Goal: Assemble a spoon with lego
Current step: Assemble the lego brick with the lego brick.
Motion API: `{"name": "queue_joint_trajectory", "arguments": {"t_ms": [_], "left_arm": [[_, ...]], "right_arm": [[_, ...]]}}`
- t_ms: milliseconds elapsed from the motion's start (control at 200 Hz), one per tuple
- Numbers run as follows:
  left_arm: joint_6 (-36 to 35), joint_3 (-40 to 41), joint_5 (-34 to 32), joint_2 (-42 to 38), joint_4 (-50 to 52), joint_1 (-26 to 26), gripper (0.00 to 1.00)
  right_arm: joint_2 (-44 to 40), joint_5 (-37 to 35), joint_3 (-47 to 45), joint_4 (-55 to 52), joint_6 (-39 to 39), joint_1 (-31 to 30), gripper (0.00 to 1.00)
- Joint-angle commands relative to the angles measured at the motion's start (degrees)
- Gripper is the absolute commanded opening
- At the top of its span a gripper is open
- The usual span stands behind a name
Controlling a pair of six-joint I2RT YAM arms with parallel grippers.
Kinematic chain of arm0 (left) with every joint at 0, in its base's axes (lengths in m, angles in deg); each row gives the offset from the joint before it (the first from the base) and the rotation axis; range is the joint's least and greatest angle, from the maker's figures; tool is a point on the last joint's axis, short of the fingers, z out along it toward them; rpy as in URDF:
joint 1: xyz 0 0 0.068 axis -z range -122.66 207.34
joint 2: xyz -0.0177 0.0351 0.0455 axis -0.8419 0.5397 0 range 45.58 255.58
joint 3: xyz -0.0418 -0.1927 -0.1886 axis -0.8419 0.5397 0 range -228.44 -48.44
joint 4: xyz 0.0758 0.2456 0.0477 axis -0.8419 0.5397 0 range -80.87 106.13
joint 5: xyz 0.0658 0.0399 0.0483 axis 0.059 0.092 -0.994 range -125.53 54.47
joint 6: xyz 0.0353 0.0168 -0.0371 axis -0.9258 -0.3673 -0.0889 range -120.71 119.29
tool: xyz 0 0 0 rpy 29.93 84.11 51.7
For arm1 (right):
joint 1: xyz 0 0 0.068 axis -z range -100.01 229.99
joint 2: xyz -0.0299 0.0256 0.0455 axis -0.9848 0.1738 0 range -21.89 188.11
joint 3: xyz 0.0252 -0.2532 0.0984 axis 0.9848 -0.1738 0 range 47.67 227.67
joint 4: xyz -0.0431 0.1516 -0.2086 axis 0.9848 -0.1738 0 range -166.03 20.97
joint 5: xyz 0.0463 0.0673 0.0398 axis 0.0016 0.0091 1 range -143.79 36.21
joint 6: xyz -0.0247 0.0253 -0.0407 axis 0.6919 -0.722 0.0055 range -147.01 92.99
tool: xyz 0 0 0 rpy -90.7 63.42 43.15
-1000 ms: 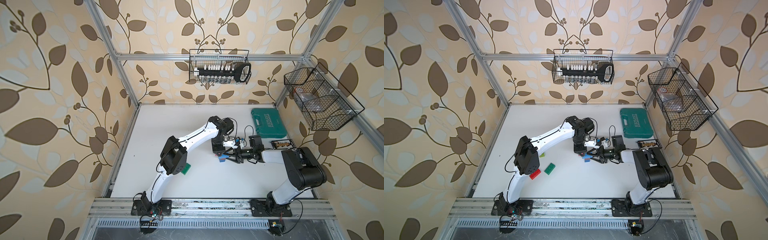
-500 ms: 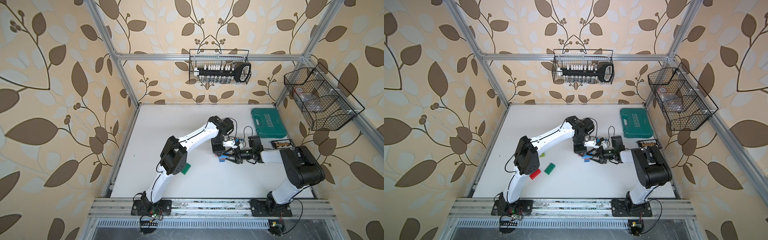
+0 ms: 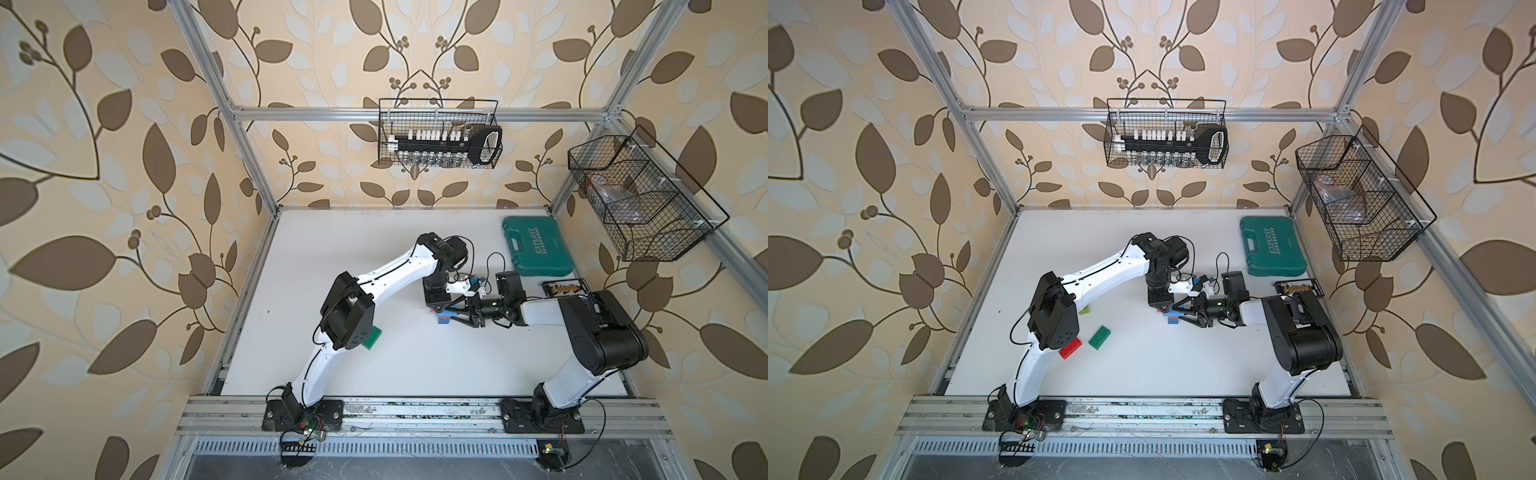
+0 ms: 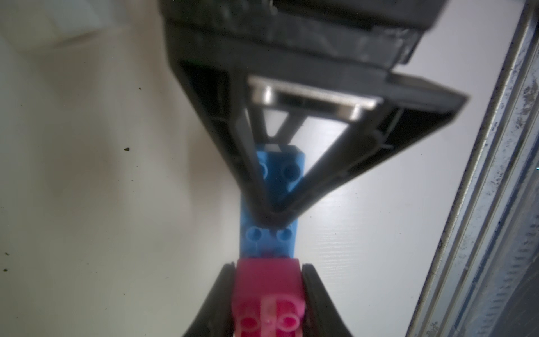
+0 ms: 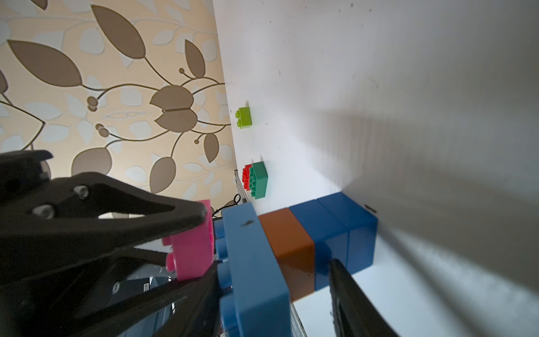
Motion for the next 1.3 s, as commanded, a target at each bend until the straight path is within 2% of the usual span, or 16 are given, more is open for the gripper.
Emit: {"name": "queue_joint_trajectory", "arguments": {"t_ms": [0,145,825,1125,1295], "left_arm": [[-0.75,0.07,1.48,-3.27,1.03,0.33,0.00],[-1.51,2.92,1.30,-3.94,0.00,0.35,0.00],[-2.86,4.01,1.90,-3.50,-0.47,0.59,0.00],[-5.46,8.51,-0.49,-7.38,-5.19,1.23,0.00],[-6.03,8.21,-1.02,-7.34,-5.66,1.47,0.00]], "right_arm": [[0.96,0.20,-0.85,-0.01,-0.43,-0.37,0.56],[1.06,0.20,-0.76,-0.13,-0.37,-0.33,0.56],[1.92,0.14,-0.24,-0.72,0.00,-0.47,0.54],[1.65,-0.06,0.03,-1.59,0.53,-0.42,0.53],[1.79,-0.06,0.12,-1.77,0.62,-0.42,0.53]]}}
